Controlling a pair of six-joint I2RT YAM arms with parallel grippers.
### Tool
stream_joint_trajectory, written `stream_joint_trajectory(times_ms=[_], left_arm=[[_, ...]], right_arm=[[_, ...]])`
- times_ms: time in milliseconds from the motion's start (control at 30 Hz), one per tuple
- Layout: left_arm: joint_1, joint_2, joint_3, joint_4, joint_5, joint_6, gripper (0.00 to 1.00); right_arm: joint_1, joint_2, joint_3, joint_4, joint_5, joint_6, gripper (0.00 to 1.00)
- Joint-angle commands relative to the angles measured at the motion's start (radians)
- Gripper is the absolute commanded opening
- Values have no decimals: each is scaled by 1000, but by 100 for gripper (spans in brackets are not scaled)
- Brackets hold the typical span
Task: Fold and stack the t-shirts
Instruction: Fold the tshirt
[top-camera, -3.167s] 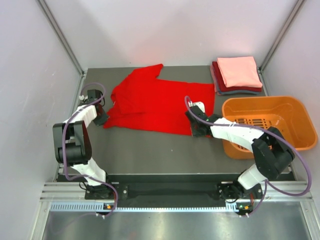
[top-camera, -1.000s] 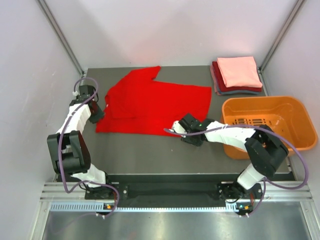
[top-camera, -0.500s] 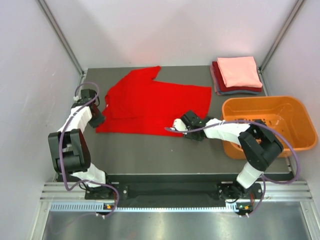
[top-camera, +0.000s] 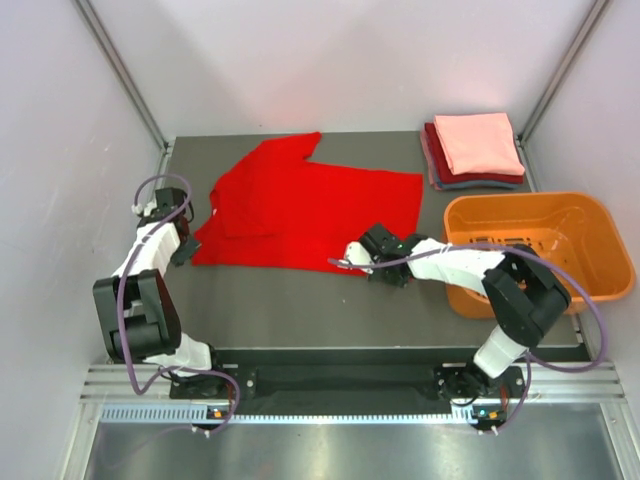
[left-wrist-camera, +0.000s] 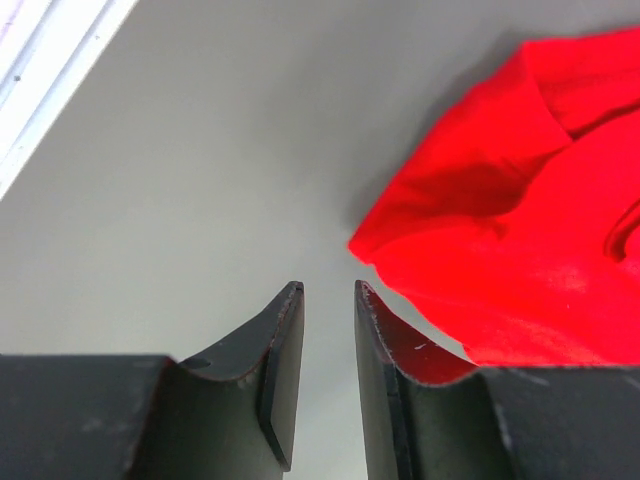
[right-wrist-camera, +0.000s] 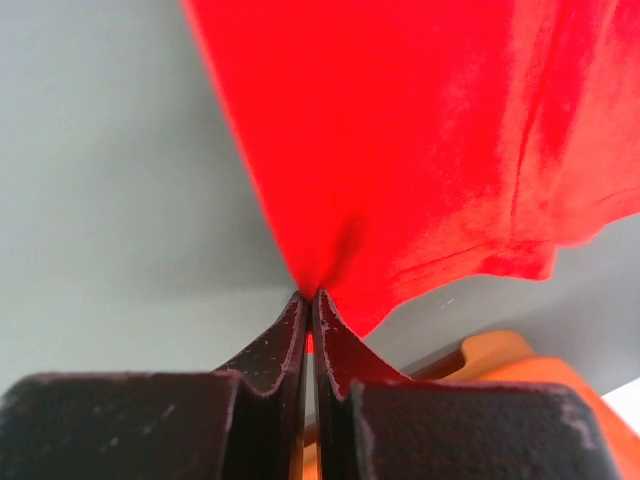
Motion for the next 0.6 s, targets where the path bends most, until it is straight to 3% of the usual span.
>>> stream_joint_trajectory(times_ms=[0, 333, 567], left_arm=[[40, -41, 3, 30, 7, -14, 33], [55, -30, -5, 39, 110, 2, 30], [55, -39, 59, 24, 35, 41, 29]], right_arm=[[73, -81, 31, -112, -33, 68, 0], [107, -154, -91, -99, -7, 144, 0], [128, -168, -120, -151, 31, 179, 0]])
